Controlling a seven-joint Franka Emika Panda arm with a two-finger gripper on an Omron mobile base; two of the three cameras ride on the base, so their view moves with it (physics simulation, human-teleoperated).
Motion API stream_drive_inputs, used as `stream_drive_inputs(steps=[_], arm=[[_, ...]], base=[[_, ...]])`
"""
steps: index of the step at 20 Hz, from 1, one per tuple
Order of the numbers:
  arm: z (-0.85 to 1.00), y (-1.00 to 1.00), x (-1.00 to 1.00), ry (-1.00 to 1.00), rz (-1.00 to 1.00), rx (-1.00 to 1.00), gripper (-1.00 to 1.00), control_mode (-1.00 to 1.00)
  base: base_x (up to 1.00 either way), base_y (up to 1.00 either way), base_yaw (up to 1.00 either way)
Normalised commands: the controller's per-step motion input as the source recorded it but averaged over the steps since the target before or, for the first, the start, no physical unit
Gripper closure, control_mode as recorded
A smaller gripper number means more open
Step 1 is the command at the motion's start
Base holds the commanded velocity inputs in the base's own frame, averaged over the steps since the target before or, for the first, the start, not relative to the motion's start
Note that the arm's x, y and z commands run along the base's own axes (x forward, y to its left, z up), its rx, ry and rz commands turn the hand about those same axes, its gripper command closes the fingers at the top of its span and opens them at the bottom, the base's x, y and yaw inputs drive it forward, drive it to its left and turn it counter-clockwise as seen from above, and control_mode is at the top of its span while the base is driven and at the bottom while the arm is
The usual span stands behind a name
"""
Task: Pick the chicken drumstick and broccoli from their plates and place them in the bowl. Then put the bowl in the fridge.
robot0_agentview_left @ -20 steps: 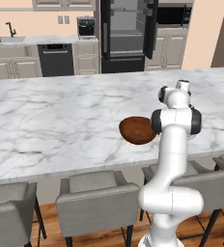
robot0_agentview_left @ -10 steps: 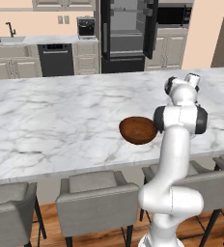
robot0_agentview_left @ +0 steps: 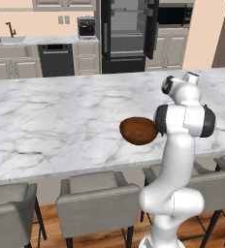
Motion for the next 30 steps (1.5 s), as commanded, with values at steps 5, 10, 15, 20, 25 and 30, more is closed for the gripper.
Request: stream_drive_inputs(steps=[5,10,15,20,25,30], arm=[[0.28,0.58,-0.18,0.0,0.05,0.0,1.0,-1.0],[0.17,0.66,-0.14,0.0,0.06,0.0,1.0,-1.0],[0.0,0.66,-0.01,0.0,0.01,0.0,1.0,-1.0],[-0.01,0.63,0.0,-0.04,0.0,-0.04,1.0,-1.0],[-0.25,0.4,-0.04,0.0,0.0,-0.16,1.0,-1.0],[-0.35,0.18,0.03,0.0,-0.01,-0.12,1.0,-1.0]], base=[[0.0,0.0,0.0],[0.0,0.0,0.0],[0.0,0.0,0.0],[0.0,0.0,0.0],[0.0,0.0,0.0],[0.0,0.0,0.0]])
